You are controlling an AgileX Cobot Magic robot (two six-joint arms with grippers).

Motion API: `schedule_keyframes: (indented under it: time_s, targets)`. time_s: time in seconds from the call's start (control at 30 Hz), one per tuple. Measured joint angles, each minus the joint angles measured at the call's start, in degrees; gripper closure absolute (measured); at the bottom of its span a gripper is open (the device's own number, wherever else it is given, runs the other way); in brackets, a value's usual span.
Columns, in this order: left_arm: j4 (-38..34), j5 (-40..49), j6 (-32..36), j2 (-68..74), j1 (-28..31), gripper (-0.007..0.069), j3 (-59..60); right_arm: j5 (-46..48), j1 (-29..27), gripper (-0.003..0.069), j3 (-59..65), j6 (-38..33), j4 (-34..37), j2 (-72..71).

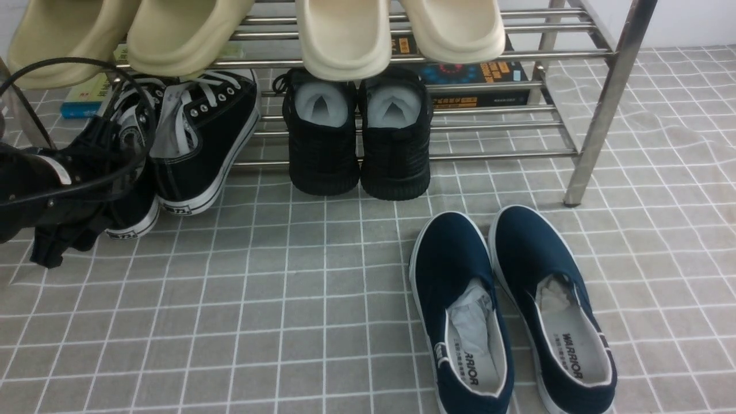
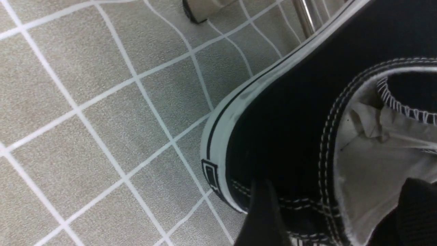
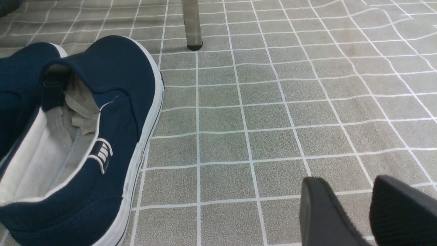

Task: Take the shoes off the shelf with your hand from the grey coffee tablecloth.
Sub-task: 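Grasp the leftmost shoe on the bottom shelf of the shoe rack with the left gripper, then set the held shoe down on the floor in front of the rack with the left gripper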

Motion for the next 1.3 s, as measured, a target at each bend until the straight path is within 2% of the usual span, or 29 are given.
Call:
schedule_keyframes:
  time_s: [0.37,0.5,0.53,0.57,0.67,0.93,1.0,1.07,1.3]
  targets:
    - [2.5,2.4,-0.1,0.2,0.0,0.0213,-0.3,0.0,0.0,0.0420,0.0,0.0,0.0,0.0]
    - [2.5,2.6,-0.2,0.2,0.0,0.0344,-0.3,0.0,0.0,0.0420,0.0,0.0,0.0,0.0]
    - [2.5,3.1,-0.2,0.2,0.0,0.0384,-0.3,0.0,0.0,0.0420,0.0,0.0,0.0,0.0]
    - [2.6,3.9,-0.3,0.2,0.0,0.0459,-0.3,0.0,0.0,0.0420,0.0,0.0,0.0,0.0]
    - [3.0,7.5,-0.3,-0.1,0.1,0.0564,-0.3,0.0,0.0,0.0420,0.0,0.0,0.0,0.0]
    - [5.9,21.8,-0.1,-7.2,0.1,0.0573,-0.3,0.0,0.0,0.0420,0.0,0.0,0.0,0.0]
    - [5.5,30.8,0.8,-11.5,-0.3,0.0573,-0.1,0.0,0.0,0.0420,0.0,0.0,0.0,0.0]
    - [5.7,35.1,0.9,-14.3,-1.0,0.0573,0.9,0.0,0.0,0.0420,0.0,0.0,0.0,0.0]
    - [6.0,38.9,-1.6,-19.5,-1.7,0.0573,6.8,0.0,0.0,0.0420,0.0,0.0,0.0,0.0]
